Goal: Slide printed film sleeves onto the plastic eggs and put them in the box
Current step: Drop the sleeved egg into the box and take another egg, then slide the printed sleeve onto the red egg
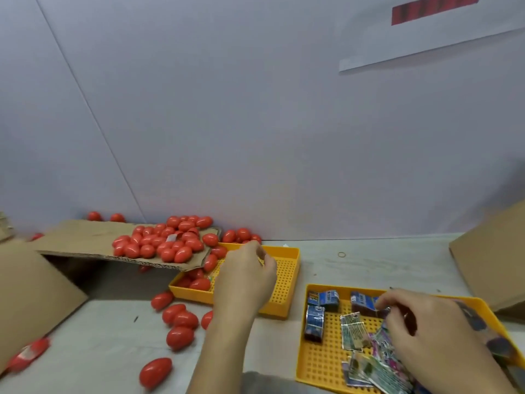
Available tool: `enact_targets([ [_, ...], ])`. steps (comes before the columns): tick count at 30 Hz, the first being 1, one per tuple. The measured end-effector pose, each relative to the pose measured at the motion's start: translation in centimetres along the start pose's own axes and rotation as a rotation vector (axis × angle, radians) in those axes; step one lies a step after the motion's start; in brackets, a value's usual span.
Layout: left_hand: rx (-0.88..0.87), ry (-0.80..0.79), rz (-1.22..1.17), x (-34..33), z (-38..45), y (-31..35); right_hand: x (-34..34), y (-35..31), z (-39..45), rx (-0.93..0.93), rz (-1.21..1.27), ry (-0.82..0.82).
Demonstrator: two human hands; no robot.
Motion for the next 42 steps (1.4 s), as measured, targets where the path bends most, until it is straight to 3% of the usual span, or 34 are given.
enact_targets([
  [6,-0.015,0.075,0.507,2.4,7.0,-4.3,0.3,0.1,0.3,-0.046,-0.010,0.014],
  [12,-0.204,-0.251,0.824,-2.3,13.0,-7.5,0.2,0.5,0.2,-0.056,0.033,0.011],
  [14,-0.258,-0.282,0.935,-3.5,13.3,-8.4,0.5,0.7,0.3,-0.056,0.037,0.031],
  [21,-0.316,-0.129,0.988,-3.7,13.9,-6.7,1.7,1.4,0.3,-0.014,0.149,0.129],
  [24,-0.435,-0.046,0.803,-2.7,12.6,-2.0,2.0,1.6,0.2,-0.008,0.182,0.120],
  [27,-0.653,-0.056,0.461,-0.5,9.1,4.5,1.2,2.0,-0.1,-0.041,0.185,-0.009],
  [29,-0.670,-0.057,0.151,2.4,5.9,8.5,1.0,2.1,-0.3,-0.046,0.160,-0.053],
  [32,-0.499,-0.111,-0.326,5.1,1.1,11.7,1.4,1.5,-0.7,-0.025,0.139,-0.073],
  [35,-0.266,-0.226,-0.739,2.7,-2.7,12.1,0.3,0.8,-1.2,-0.032,0.147,-0.206],
  [38,0.145,-0.317,-1.158,-3.5,-6.5,10.1,-1.8,0.4,-2.2,-0.056,0.076,-0.385],
  [40,0.354,-0.306,-1.303,-6.7,-8.5,8.3,-2.6,0.3,-2.6,-0.066,0.029,-0.425],
  [42,0.399,-0.295,-1.282,-8.1,-8.8,7.0,-3.0,0.4,-2.7,-0.072,-0.031,-0.422],
])
Point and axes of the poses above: each hand's wrist, its own z-axis towards the middle knuckle, its own x-axis out of the back of the hand, y = z × x, the point moved 10 cm from there along z, towards the middle knuckle, and after that the axes turned 9 degrees about z, right-handed, at the moved point
